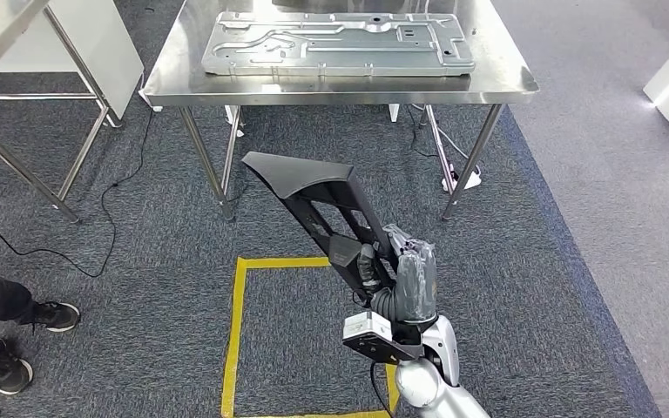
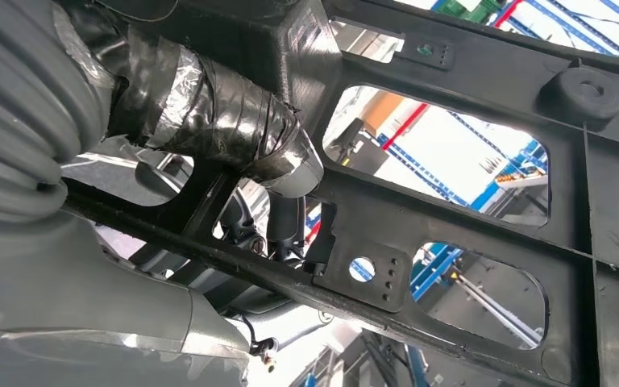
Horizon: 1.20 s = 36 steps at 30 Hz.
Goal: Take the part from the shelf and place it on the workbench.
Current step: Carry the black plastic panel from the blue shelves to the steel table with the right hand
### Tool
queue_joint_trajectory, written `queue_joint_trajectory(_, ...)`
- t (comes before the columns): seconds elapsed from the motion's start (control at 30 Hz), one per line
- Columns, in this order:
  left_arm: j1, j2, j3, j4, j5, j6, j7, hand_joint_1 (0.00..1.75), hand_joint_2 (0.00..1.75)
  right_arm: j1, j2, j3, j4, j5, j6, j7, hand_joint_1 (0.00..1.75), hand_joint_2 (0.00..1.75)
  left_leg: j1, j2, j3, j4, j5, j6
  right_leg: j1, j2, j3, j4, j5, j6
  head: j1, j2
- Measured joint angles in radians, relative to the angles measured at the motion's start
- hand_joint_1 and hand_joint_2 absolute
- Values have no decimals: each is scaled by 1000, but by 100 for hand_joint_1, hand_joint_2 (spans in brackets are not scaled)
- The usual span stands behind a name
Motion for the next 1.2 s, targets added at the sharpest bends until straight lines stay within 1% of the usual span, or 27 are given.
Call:
queue_joint_trajectory(0.07, -2, 1, -2, 0, 0, -2, -1, 0, 175, -3, -1, 2, -1, 0, 0, 0, 175, 175, 3, 1, 9, -16, 8, 11, -2, 0, 5, -9, 3, 9, 0, 0)
queue_joint_trajectory(0.13, -3, 1, -4, 0, 0, -3, -4, 0, 175, -7, -2, 2, -2, 0, 0, -2, 175, 175, 9, 6, 23, -43, 21, 22, -3, -5, -8, 21, -21, 16, 0, 0)
queue_joint_trajectory(0.17, -3, 1, -6, 0, 0, -3, -5, 0, 175, -9, -2, 3, -3, -1, 0, -2, 175, 175, 10, 8, 28, -50, 25, 24, -5, -9, -30, 69, -49, 17, 0, 0)
queue_joint_trajectory(0.23, -3, 1, -9, 0, 1, -3, -6, 0, 175, -10, -4, 4, -2, -1, 0, -3, 175, 175, 10, 10, 29, -51, 24, 25, -11, -11, -95, 200, -105, 24, 0, 0)
queue_joint_trajectory(0.27, -3, 1, -11, 0, 1, -3, -6, 0, 175, -9, -6, 4, -1, -1, 0, -3, 175, 175, 11, 10, 29, -49, 22, 23, -16, -12, -119, 244, -114, 28, 0, 0)
queue_joint_trajectory(0.3, -3, 1, -12, 0, 2, -3, -6, 0, 175, -8, -8, 5, -1, -1, 0, -3, 175, 175, 13, 11, 30, -47, 19, 19, -20, -13, -126, 252, -104, 32, 0, 0)
queue_joint_trajectory(0.33, -3, 1, -13, 0, 2, -3, -7, 0, 175, -8, -9, 5, 0, -1, 0, -3, 175, 175, 15, 10, 31, -42, 14, 13, -25, -16, -112, 219, -77, 36, 0, 0)
queue_joint_trajectory(0.37, -4, 1, -14, 0, 2, -3, -7, 0, 175, -9, -10, 6, 0, -1, 0, -3, 175, 175, 19, 10, 32, -35, 7, 5, -31, -21, -82, 155, -43, 41, 0, 0)
queue_joint_trajectory(0.4, -4, 3, -15, 0, 2, -3, -7, 0, 175, -10, -10, 7, 0, -1, 0, -3, 175, 175, 19, 9, 30, -26, -1, -4, -31, -25, -51, 96, -20, 44, 1, 0)
queue_joint_trajectory(0.43, -4, 5, -16, 0, 2, -4, -8, 0, 175, -11, -10, 9, 0, -2, 0, -3, 175, 175, 19, 9, 28, -17, -9, -14, -32, -25, -28, 51, -7, 40, 0, 0)
queue_joint_trajectory(0.47, -4, 7, -17, 0, 2, -4, -8, 0, 175, -11, -10, 11, 0, -2, 0, -3, 175, 175, 18, 9, 27, -11, -15, -22, -30, -25, -17, 28, -6, 32, -1, 0)
queue_joint_trajectory(0.53, -4, 8, -18, 0, 2, -4, -9, 0, 175, -12, -10, 15, 0, -3, 1, -3, 175, 175, 18, 9, 28, -10, -19, -33, -25, -20, -19, 31, -15, 8, -4, 0)
queue_joint_trajectory(0.6, -5, 9, -18, 0, 2, -4, -9, 0, 175, -13, -10, 17, 0, -4, 1, -2, 175, 175, 21, 10, 28, -1, -31, -40, -24, -19, -15, 29, -18, -9, -4, 0)
queue_joint_trajectory(0.63, -5, 9, -19, 0, 2, -4, -9, 0, 175, -14, -10, 18, 0, -4, 1, -3, 175, 175, 22, 9, 15, 29, -49, -42, -24, -19, -11, 27, -19, -17, -5, 0)
queue_joint_trajectory(0.67, -6, 9, -20, 0, 2, -4, -10, 0, 175, -15, -10, 18, 0, -4, 1, -3, 175, 175, 21, 9, -9, 78, -74, -42, -22, -19, -8, 25, -21, -23, -6, 0)
queue_joint_trajectory(0.73, -5, 10, -21, 0, 2, -5, -10, 0, 175, -16, -10, 19, 0, -4, 1, -3, 175, 175, 18, 9, -80, 215, -128, -39, -14, -19, -3, 25, -26, -31, -6, 0)
queue_joint_trajectory(0.77, -6, 11, -21, 0, 2, -5, -10, 0, 175, -15, -10, 19, 0, -4, 1, -3, 175, 175, 16, 9, -110, 267, -140, -36, -9, -18, 0, 25, -29, -35, -6, 0)
queue_joint_trajectory(0.8, -6, 11, -21, 0, 2, -5, -11, 0, 175, -15, -10, 19, 0, -4, 1, -3, 175, 175, 14, 9, -125, 287, -133, -32, -4, -17, 3, 25, -31, -38, -6, 0)
queue_joint_trajectory(0.83, -6, 12, -21, 0, 2, -5, -11, 0, 175, -15, -10, 19, 0, -5, 1, -3, 175, 175, 12, 9, -122, 267, -106, -26, 0, -15, 8, 25, -34, -40, -6, 0)
queue_joint_trajectory(0.9, -5, 12, -23, 0, 2, -5, -12, 0, 175, -16, -10, 19, 0, -7, 1, -3, 175, 175, 5, 6, -75, 143, -24, -8, 5, -10, 18, 25, -40, -41, -6, 0)
queue_joint_trajectory(0.93, -5, 12, -24, 0, 2, -6, -12, 0, 175, -17, -10, 19, 0, -7, 1, -3, 175, 175, 1, 3, -51, 83, 3, 0, 8, -9, 21, 25, -43, -39, -6, 0)
queue_joint_trajectory(0.97, -5, 12, -26, 0, 2, -6, -12, 0, 175, -17, -10, 19, 0, -8, 1, -3, 175, 175, -2, 2, -34, 41, 15, 5, 10, -7, 21, 25, -44, -36, -6, 0)
queue_joint_trajectory(1.03, -5, 12, -29, 0, 3, -7, -14, 0, 175, -19, -10, 19, 0, -9, 1, -4, 175, 175, -6, 1, -25, 16, 11, 7, 10, -6, 19, 22, -44, -27, -7, 0)
queue_joint_trajectory(1.1, -6, 11, -32, 0, 3, -7, -15, 0, 175, -19, -10, 19, -1, -9, 1, -4, 175, 175, -2, 1, -19, 1, 14, 11, 11, -8, 19, 22, -48, -16, -7, 0)
queue_joint_trajectory(1.13, -7, 10, -34, 0, 3, -7, -15, 0, 175, -20, -10, 19, -2, -9, 1, -4, 175, 175, 1, 2, -13, -6, 16, 14, 11, -9, 11, 39, -60, -11, -6, 0)
queue_joint_trajectory(1.17, -7, 10, -36, 0, 3, -7, -15, 0, 175, -21, -10, 19, -3, -9, 1, -4, 175, 175, 4, 3, -8, -12, 18, 18, 11, -11, -8, 80, -81, -6, -6, 0)
queue_joint_trajectory(1.2, -7, 9, -38, 0, 3, -7, -15, 0, 175, -21, -10, 19, -3, -9, 1, -4, 175, 175, 4, 4, -5, -14, 17, 21, 9, -12, -39, 140, -108, -2, -6, 0)
